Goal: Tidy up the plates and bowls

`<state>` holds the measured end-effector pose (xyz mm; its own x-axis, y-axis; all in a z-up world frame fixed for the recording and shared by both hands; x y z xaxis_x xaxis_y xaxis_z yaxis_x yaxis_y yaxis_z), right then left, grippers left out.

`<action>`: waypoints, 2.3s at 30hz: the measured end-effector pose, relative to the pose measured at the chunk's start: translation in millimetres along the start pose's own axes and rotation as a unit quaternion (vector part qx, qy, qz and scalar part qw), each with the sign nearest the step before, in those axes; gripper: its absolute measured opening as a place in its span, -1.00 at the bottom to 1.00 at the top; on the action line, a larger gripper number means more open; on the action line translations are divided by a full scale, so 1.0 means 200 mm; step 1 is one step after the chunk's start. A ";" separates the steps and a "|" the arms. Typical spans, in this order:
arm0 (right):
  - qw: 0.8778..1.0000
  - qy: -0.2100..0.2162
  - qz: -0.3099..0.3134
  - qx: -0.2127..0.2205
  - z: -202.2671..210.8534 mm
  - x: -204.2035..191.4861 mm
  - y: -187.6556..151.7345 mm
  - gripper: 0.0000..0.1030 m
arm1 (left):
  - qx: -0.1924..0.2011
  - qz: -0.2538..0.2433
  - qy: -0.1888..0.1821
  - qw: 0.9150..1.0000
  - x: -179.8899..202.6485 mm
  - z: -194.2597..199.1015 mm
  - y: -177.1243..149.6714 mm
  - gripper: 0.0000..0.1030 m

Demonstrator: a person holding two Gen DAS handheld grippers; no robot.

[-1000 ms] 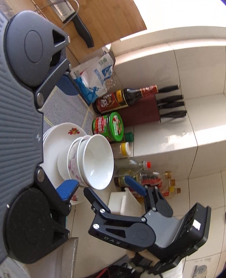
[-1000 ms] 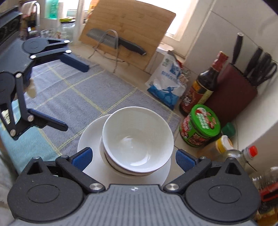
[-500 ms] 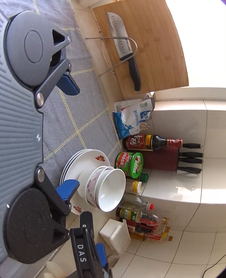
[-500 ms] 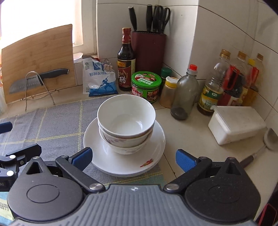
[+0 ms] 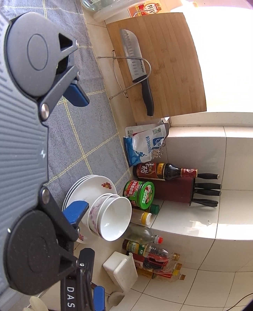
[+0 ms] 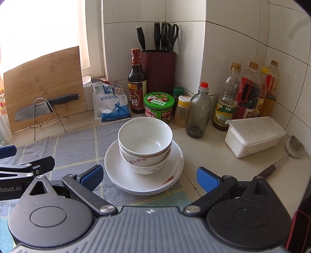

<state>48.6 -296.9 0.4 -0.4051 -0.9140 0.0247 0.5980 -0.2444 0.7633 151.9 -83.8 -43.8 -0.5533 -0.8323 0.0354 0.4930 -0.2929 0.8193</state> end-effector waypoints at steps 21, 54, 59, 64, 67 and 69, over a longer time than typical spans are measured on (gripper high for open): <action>1.000 0.001 0.002 0.000 -0.01 0.01 0.01 1.00 | 0.004 0.007 0.004 1.000 0.02 0.00 0.01 0.99; 1.000 -0.010 0.012 0.005 -0.01 -0.02 0.04 1.00 | 0.003 0.017 0.007 1.000 -0.01 0.00 0.01 0.99; 1.000 -0.010 0.014 0.006 0.00 -0.02 0.04 1.00 | 0.003 0.019 0.007 1.000 -0.01 0.00 0.01 0.99; 1.000 -0.012 0.016 0.008 0.00 -0.02 0.05 1.00 | 0.004 0.020 0.008 1.000 -0.01 0.01 0.01 0.99; 1.000 -0.011 0.016 0.008 0.01 -0.03 0.05 1.00 | 0.003 0.021 0.009 1.000 -0.01 0.01 0.01 0.99; 1.000 -0.010 0.016 0.009 0.01 -0.03 0.05 1.00 | 0.003 0.021 0.010 1.000 -0.01 0.01 0.01 0.99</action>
Point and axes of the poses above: each gripper's, at about its wrist camera, not at the fingertips, and z roughly against the way its jaws point, x to its right, y to its top, the point moved 7 cm from there along -z, roughly the way its jaws point, and after that the axes turned 2 degrees about z, right-handed, at the moved point
